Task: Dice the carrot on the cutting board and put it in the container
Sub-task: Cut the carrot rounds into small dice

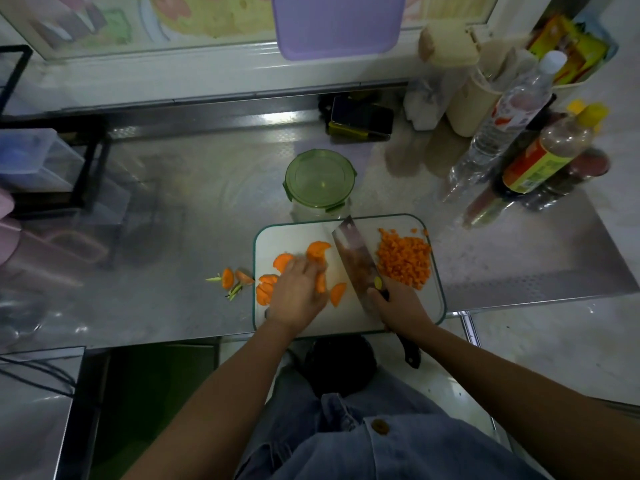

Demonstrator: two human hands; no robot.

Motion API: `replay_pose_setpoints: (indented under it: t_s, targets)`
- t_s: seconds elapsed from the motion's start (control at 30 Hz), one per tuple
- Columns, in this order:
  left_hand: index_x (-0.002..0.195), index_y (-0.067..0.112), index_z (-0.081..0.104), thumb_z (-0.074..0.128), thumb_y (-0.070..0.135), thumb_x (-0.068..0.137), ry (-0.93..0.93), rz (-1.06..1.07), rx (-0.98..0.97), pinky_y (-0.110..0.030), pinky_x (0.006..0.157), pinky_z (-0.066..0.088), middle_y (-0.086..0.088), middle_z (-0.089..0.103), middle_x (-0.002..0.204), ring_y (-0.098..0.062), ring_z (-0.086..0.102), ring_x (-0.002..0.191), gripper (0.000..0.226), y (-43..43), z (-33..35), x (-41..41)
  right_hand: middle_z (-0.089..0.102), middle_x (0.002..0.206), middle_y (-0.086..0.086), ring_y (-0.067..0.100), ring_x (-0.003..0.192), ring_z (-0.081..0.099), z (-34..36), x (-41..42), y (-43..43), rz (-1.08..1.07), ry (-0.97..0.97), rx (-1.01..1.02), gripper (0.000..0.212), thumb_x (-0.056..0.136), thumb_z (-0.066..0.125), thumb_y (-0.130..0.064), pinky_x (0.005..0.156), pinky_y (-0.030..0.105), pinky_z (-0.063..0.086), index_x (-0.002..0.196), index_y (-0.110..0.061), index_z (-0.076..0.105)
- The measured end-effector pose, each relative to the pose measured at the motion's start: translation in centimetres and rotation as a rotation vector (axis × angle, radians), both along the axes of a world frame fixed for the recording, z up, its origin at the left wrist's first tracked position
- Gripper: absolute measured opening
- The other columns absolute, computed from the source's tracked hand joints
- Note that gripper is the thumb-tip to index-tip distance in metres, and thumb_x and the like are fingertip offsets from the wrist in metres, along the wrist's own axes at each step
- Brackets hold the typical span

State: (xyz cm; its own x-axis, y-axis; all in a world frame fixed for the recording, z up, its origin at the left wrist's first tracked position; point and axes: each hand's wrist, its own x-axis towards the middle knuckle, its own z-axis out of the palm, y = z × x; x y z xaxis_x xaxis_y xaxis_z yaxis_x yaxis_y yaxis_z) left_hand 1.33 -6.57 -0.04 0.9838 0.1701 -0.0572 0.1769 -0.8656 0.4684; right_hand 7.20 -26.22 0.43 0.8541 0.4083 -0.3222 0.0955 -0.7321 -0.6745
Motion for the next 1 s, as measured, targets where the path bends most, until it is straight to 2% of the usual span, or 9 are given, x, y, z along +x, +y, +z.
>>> replay_pose_setpoints:
  t_s: [0.1,0.17,0.33,0.47,0.57,0.63,0.77,0.87,1.0]
  targets:
    - [0.111,0.017,0.064,0.068,0.024,0.079,0.006,-0.137,0.043,-0.035,0.083,0.045,-0.007,0.059,0.104,-0.029,0.054,0.102,0.033,-1.7,-0.5,0.6,0.046,0.058,-0.004,0.025,0.058,0.054,0.3,-0.3,-0.4,-0.036,0.0,0.018,0.032,0.094,0.052,-0.021,0.058,0.043,0.05,0.067,-0.031,0.04]
    - [0.115,0.018,0.062,0.066,0.017,0.075,0.06,-0.198,0.056,-0.035,0.081,0.045,-0.007,0.057,0.107,-0.028,0.052,0.104,0.041,-2.2,-0.6,0.7,0.046,0.057,-0.005,0.024,0.055,0.053,0.4,-0.5,-0.7,-0.031,-0.005,0.006,0.034,0.095,0.051,-0.02,0.058,0.043,0.05,0.066,-0.033,0.037]
    - [0.123,0.022,0.057,0.067,0.017,0.072,0.132,-0.163,0.002,-0.034,0.076,0.045,-0.006,0.051,0.114,-0.025,0.051,0.105,0.052,-2.1,-0.6,0.6,0.047,0.056,-0.005,0.015,0.049,0.048,0.6,-0.8,-0.8,-0.022,-0.013,0.011,0.032,0.095,0.051,-0.02,0.057,0.039,0.048,0.067,-0.031,0.039]
    - [0.124,0.02,0.053,0.068,0.032,0.076,0.165,-0.053,-0.109,-0.033,0.078,0.049,-0.004,0.053,0.118,-0.023,0.056,0.102,0.052,-1.9,-0.3,0.4,0.055,0.062,0.007,0.02,0.051,0.053,0.6,-0.9,-0.8,-0.032,-0.001,0.011,0.021,0.095,0.051,-0.023,0.057,0.044,0.051,0.074,-0.018,0.05]
    - [0.1,0.013,0.065,0.066,0.039,0.084,0.165,0.141,-0.158,-0.031,0.074,0.049,-0.006,0.068,0.094,-0.023,0.063,0.087,0.031,-2.4,0.2,0.7,0.057,0.065,0.014,0.025,0.053,0.054,0.6,-1.1,-0.8,-0.041,-0.015,-0.001,0.023,0.095,0.05,-0.024,0.056,0.046,0.051,0.078,-0.008,0.052]
    - [0.092,0.012,0.069,0.068,0.037,0.084,0.196,0.246,-0.176,-0.029,0.072,0.046,-0.007,0.071,0.087,-0.022,0.065,0.084,0.026,-2.8,0.4,1.0,0.057,0.065,0.015,0.025,0.053,0.053,0.6,-1.5,-1.0,-0.031,-0.015,-0.015,0.022,0.096,0.049,-0.024,0.056,0.045,0.051,0.081,-0.007,0.052]
    - [0.089,0.011,0.072,0.071,0.029,0.082,0.239,0.39,-0.215,-0.029,0.074,0.046,-0.008,0.072,0.091,-0.023,0.065,0.087,0.02,-3.8,0.5,1.5,0.057,0.067,0.015,0.029,0.055,0.057,0.5,-2.3,-1.1,0.007,-0.012,-0.045,0.024,0.097,0.048,-0.025,0.057,0.043,0.05,0.08,-0.008,0.05]
    - [0.082,0.011,0.075,0.073,0.029,0.08,0.237,0.478,-0.272,-0.026,0.067,0.045,-0.005,0.072,0.085,-0.02,0.065,0.08,0.018,-4.4,0.2,1.7,0.053,0.067,0.009,0.025,0.059,0.053,0.3,-2.7,-0.8,0.06,-0.045,-0.074,0.019,0.096,0.047,-0.026,0.056,0.037,0.044,0.08,-0.015,0.045]
    - [0.084,0.012,0.076,0.07,0.028,0.083,0.296,0.593,-0.361,-0.026,0.065,0.046,-0.007,0.073,0.086,-0.023,0.067,0.083,0.018,-5.9,0.2,1.9,0.051,0.069,0.005,0.024,0.063,0.052,0.4,-2.6,-0.3,0.086,-0.08,-0.117,0.012,0.096,0.047,-0.025,0.057,0.037,0.041,0.087,-0.017,0.049]
